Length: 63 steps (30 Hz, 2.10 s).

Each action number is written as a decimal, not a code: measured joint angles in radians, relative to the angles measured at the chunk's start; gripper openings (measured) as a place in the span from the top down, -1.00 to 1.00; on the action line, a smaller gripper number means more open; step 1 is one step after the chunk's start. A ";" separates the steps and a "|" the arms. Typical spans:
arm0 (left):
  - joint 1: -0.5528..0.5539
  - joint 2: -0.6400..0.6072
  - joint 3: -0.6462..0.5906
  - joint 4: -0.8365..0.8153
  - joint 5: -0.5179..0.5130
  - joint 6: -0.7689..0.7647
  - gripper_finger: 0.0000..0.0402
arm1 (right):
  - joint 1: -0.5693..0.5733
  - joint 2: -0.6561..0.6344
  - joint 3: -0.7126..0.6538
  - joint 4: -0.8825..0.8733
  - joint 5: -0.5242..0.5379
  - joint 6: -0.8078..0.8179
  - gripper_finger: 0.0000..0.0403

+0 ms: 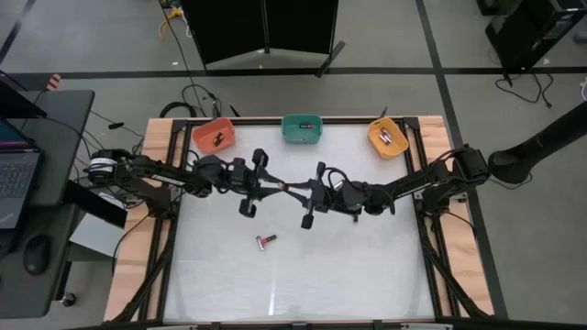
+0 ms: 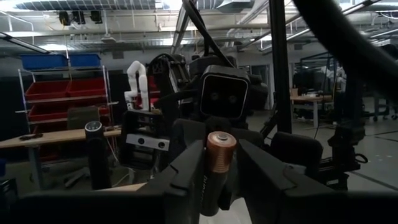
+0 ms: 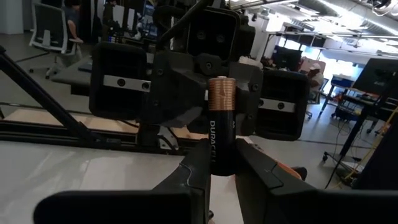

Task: Sort batteries
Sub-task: Put the brown battery into the orange bin

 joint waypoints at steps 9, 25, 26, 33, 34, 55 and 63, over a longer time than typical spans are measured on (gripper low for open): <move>0.000 0.000 0.000 0.001 -0.023 -0.001 0.76 | -0.001 0.000 0.000 0.000 0.000 0.024 0.56; 0.005 0.000 0.000 0.009 -0.040 -0.001 0.76 | -0.004 0.000 0.000 -0.005 0.034 0.059 0.44; 0.009 -0.002 0.000 0.008 -0.039 -0.001 0.76 | -0.004 0.000 0.000 -0.008 0.044 0.058 0.43; 0.047 -0.019 0.003 0.011 0.003 -0.011 0.76 | -0.004 0.000 0.000 -0.013 0.067 0.053 0.39; 0.051 -0.019 0.008 0.011 0.009 -0.016 0.76 | -0.004 0.000 0.000 -0.016 0.067 0.053 0.39; 0.224 -0.018 0.240 -0.458 0.200 -0.013 0.76 | 0.004 0.000 0.000 -0.396 0.270 0.127 0.40; 0.270 -0.052 0.345 -0.849 0.183 0.134 0.77 | -0.041 0.000 0.000 -0.548 0.017 0.254 0.51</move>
